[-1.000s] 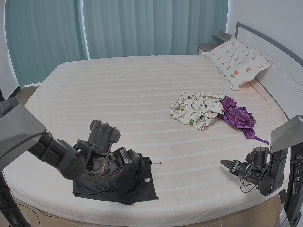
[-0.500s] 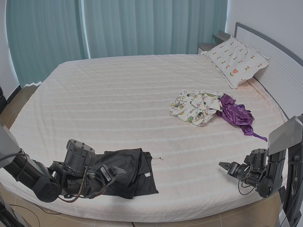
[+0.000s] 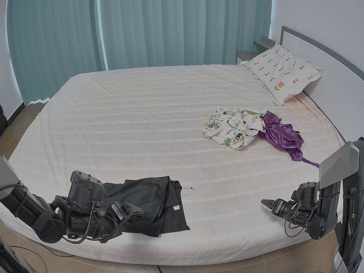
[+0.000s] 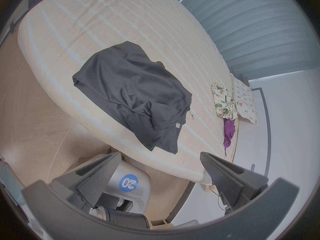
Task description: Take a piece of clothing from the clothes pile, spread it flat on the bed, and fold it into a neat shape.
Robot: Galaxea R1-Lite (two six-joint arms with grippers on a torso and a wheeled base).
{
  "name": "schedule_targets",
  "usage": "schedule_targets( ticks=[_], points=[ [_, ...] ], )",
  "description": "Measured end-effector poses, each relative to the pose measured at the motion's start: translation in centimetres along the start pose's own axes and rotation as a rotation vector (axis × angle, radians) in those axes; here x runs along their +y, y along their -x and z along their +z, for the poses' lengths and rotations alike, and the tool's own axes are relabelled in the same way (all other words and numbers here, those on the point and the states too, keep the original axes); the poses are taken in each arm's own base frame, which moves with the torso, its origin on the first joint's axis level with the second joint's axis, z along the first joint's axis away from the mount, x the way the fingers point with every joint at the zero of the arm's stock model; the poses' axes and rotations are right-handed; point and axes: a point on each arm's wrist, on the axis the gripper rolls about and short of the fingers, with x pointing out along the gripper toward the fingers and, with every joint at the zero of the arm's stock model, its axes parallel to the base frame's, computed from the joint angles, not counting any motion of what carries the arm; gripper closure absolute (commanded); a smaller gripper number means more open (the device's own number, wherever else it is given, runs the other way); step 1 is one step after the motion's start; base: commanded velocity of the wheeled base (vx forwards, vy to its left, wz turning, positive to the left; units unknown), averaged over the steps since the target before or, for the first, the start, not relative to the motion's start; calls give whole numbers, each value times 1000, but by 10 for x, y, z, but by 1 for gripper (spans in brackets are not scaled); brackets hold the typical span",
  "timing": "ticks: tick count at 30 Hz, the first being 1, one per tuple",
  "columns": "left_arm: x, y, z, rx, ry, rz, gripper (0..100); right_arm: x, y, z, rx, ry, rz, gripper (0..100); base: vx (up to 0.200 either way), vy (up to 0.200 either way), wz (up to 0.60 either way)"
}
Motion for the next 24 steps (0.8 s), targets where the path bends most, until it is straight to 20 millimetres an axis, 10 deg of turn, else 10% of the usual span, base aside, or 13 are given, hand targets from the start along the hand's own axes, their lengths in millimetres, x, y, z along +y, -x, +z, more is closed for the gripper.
schedule_targets(
  ticks=[24],
  points=[
    [21,-4,27,6,87,17,0,38,10,-17,61,-56,122,0,0,200,0]
  ],
)
